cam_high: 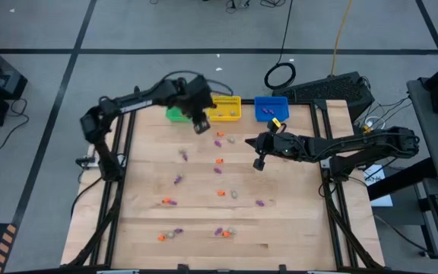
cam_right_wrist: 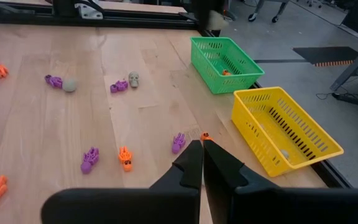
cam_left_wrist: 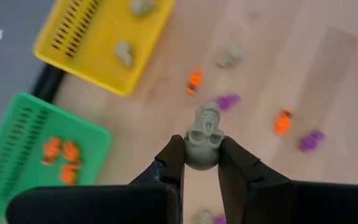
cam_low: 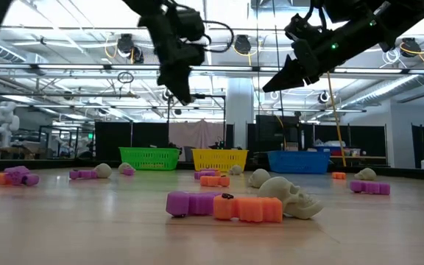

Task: Sort Halloween decoration
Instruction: Put the white skull toy into the yellow bin

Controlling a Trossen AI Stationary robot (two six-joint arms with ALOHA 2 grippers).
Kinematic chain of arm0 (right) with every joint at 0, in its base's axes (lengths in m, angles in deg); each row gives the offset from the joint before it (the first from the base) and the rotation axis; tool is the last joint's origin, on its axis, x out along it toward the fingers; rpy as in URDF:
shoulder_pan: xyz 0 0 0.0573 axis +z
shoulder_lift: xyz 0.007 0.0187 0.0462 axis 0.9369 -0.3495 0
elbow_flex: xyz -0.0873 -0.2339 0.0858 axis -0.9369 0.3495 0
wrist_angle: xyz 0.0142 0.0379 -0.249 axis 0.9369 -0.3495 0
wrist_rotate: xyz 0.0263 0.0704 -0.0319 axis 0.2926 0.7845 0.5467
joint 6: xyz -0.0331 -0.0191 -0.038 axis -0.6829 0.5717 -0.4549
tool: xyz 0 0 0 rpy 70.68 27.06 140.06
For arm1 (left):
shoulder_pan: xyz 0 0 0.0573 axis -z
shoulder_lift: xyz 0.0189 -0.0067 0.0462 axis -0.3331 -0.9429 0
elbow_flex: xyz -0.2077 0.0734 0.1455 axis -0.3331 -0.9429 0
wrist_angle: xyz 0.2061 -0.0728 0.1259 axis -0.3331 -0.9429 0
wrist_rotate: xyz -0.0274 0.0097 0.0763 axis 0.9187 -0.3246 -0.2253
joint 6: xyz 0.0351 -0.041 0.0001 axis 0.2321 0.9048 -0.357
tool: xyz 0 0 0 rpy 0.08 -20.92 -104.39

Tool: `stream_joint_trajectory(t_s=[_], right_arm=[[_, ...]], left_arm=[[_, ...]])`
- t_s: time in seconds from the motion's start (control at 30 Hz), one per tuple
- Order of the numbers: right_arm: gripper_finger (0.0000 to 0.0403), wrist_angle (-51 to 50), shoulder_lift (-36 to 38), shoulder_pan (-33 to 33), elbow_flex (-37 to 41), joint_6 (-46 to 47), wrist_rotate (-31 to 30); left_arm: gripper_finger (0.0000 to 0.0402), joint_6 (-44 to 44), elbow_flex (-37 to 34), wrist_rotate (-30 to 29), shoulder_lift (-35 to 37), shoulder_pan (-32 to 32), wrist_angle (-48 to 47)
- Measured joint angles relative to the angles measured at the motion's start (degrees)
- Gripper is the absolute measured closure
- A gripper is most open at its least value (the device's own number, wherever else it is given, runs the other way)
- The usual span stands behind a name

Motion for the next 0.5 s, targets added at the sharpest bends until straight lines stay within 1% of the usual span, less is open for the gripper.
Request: stream_joint_trajectory(t_s=[0.27,0.5], right_arm=[[0.0403,-0.4,0.0,0.0,0.0,0.0,0.0],[0.0403,-0.8,0.0,0.0,0.0,0.0,0.0]], left_arm=[[0.0349,-5.2,15.0,0.1,-15.4,-4.3,-3.7],[0.0349,-9.0,23.3,0.1,-25.7,-7.1,-3.8]])
